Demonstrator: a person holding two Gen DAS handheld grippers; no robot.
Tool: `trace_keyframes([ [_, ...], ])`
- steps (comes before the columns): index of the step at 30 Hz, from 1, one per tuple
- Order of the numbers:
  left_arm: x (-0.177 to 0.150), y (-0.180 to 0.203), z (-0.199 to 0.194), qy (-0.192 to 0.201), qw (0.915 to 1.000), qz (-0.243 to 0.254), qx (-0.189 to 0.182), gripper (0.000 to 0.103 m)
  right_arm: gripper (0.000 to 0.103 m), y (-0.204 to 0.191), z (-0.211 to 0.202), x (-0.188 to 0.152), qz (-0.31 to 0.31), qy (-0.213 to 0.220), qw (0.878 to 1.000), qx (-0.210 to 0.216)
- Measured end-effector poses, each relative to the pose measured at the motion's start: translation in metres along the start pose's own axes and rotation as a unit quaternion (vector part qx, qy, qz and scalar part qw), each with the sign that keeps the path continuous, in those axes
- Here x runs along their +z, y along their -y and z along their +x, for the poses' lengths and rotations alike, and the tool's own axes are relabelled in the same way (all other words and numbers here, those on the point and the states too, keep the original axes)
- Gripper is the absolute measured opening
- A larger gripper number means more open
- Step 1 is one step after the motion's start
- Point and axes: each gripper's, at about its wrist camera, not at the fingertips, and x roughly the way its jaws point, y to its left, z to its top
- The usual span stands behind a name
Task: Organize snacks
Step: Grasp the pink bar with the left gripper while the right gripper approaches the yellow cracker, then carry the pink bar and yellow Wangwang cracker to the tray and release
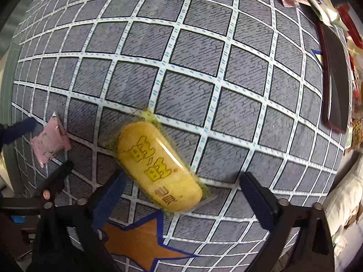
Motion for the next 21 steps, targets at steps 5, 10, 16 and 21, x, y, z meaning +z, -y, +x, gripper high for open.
trace_keyframes([
  [5, 0.010, 0.021, -0.010, -0.010, 0.9998, -0.010, -0.014, 0.026, 0.038, 0.032, -0.018, -0.034, 0.003, 0.014, 1.000, 0.011],
  [10, -0.011, 0.010, -0.029, 0.010, 0.9984, -0.045, -0.033, 0.026, 0.038, 0.063, -0.037, -0.064, 0.081, 0.016, 0.991, 0.109],
  [16, -0.030, -0.024, -0.061, 0.046, 0.9933, -0.096, -0.045, 0.026, 0.038, 0.100, -0.046, -0.068, 0.128, 0.031, 0.978, 0.161],
  [21, -0.048, -0.065, -0.069, 0.060, 0.9891, -0.131, -0.028, 0.026, 0.038, 0.082, -0.061, -0.064, 0.103, 0.034, 0.982, 0.154],
])
